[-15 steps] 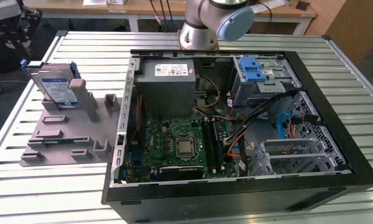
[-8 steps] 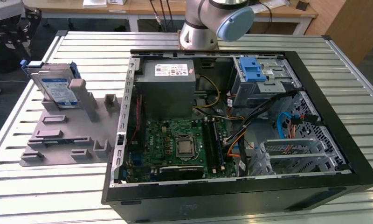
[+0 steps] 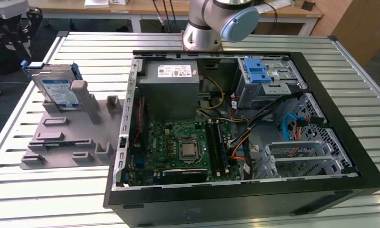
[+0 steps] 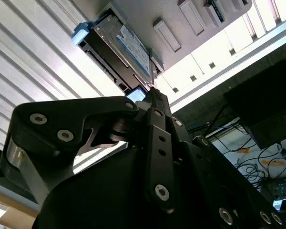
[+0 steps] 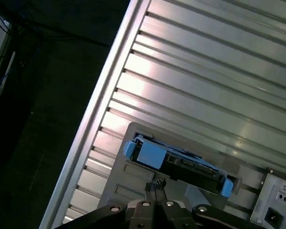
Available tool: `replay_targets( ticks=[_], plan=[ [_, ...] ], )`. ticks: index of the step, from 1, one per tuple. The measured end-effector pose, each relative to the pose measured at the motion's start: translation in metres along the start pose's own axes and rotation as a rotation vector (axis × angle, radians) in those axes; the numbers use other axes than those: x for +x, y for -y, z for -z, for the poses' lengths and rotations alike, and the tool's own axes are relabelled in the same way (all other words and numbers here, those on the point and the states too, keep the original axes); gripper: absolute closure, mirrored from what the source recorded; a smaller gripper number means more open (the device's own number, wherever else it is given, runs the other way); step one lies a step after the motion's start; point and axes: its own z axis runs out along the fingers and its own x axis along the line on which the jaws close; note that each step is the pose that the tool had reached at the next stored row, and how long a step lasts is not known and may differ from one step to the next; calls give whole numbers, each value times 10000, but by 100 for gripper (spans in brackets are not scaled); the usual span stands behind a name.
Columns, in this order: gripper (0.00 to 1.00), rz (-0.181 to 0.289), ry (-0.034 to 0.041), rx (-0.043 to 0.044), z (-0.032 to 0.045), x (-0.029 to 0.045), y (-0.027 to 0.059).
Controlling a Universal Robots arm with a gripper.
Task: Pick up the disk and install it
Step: 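Pick up the disk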
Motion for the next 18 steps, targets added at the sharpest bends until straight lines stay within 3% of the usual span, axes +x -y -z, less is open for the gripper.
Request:
replay_targets(
  ticks=[18],
  plan=[
    [89, 1904, -77, 55, 0, 0, 0]
  ],
)
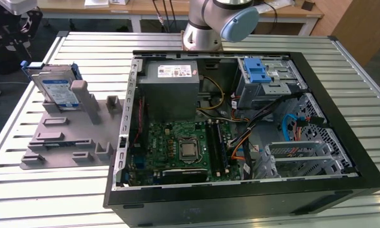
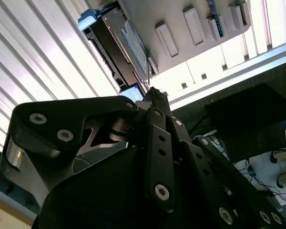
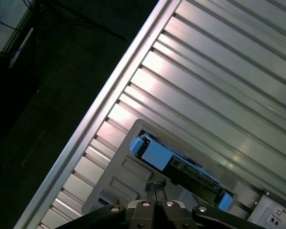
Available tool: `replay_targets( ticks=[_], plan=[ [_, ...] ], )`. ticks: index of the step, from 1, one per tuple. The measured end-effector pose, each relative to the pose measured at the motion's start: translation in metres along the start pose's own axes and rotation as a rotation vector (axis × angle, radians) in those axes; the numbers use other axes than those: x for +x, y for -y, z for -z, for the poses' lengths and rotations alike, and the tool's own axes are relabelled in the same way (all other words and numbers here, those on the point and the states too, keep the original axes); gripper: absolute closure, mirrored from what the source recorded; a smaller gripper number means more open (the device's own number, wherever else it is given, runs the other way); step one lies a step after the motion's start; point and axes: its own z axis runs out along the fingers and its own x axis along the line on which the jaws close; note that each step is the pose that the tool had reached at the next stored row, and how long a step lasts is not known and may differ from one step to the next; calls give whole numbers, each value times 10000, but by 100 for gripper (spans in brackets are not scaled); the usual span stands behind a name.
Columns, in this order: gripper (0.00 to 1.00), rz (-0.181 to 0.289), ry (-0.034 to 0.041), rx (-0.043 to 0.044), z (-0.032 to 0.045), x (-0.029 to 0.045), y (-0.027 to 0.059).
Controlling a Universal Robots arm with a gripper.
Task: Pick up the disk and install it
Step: 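Pick up the disk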
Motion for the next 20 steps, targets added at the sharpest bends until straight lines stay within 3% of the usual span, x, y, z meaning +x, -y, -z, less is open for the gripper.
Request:
replay_targets(
  ticks=[20],
  plan=[
    [89, 2697, 1, 72, -6, 0, 0]
  ],
)
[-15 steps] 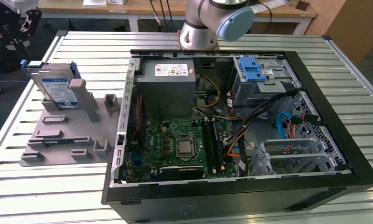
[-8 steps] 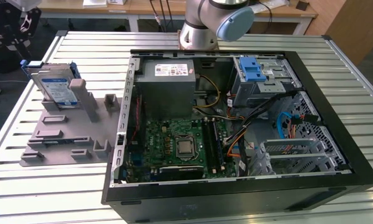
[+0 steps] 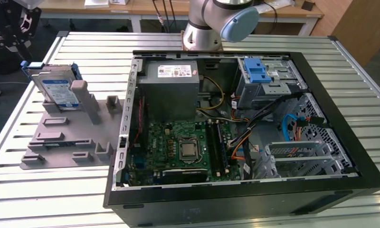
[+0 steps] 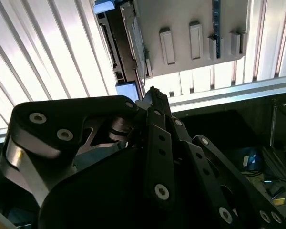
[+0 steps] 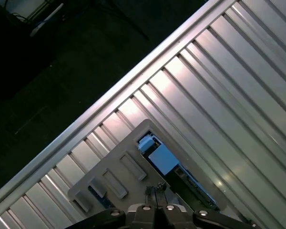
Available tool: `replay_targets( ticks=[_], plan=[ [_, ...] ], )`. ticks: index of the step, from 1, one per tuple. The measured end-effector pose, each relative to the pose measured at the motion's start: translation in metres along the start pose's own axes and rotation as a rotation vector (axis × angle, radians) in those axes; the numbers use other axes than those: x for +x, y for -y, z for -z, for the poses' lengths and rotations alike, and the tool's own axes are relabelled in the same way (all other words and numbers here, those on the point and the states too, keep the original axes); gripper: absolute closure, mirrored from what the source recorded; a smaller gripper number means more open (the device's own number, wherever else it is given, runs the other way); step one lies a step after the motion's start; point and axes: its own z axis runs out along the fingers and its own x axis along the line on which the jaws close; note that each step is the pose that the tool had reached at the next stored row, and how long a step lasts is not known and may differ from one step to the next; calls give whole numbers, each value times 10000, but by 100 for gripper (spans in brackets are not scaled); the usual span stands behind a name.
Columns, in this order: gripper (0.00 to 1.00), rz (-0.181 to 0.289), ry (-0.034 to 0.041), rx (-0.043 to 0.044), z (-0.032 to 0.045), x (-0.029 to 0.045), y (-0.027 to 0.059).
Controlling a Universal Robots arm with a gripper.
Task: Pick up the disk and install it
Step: 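Pick up the disk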
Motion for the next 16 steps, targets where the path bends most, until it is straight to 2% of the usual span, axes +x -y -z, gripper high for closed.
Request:
replay_targets(
  ticks=[10, 16],
  plan=[
    [89, 1330, -49, 29, -1, 0, 0],
    [89, 2287, -80, 51, -3, 0, 0]
  ],
)
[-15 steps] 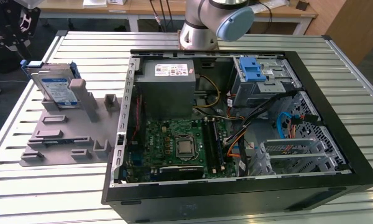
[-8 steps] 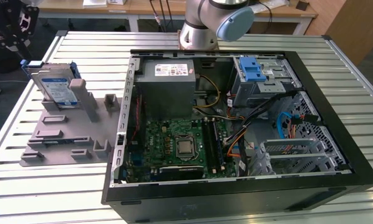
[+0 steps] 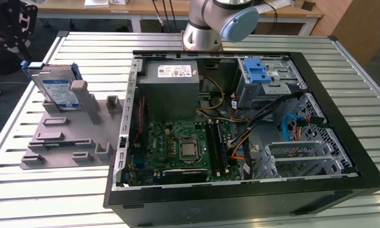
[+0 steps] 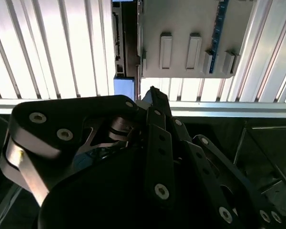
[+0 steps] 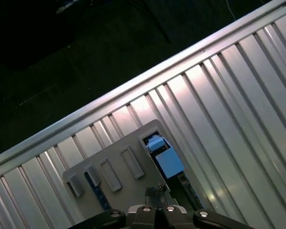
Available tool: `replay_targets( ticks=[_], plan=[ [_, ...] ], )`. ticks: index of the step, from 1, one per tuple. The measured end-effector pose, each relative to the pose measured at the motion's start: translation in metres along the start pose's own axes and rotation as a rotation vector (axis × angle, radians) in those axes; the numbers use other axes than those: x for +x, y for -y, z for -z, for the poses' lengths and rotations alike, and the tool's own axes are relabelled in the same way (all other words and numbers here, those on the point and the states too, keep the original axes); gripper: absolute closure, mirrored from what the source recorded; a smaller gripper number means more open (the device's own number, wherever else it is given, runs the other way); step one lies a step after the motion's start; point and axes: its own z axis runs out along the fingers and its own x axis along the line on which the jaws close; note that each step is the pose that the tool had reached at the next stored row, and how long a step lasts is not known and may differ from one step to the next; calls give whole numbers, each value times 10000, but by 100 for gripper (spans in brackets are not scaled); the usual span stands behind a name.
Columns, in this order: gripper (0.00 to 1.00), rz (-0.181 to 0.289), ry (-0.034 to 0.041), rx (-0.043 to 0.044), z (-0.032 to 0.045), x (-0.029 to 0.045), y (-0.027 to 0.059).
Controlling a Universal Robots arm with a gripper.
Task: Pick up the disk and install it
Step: 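Pick up the disk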
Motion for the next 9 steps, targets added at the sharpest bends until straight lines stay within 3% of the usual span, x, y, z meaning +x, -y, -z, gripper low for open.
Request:
replay_targets(
  ticks=[9],
  plan=[
    [89, 1479, -26, 41, -3, 0, 0]
  ],
)
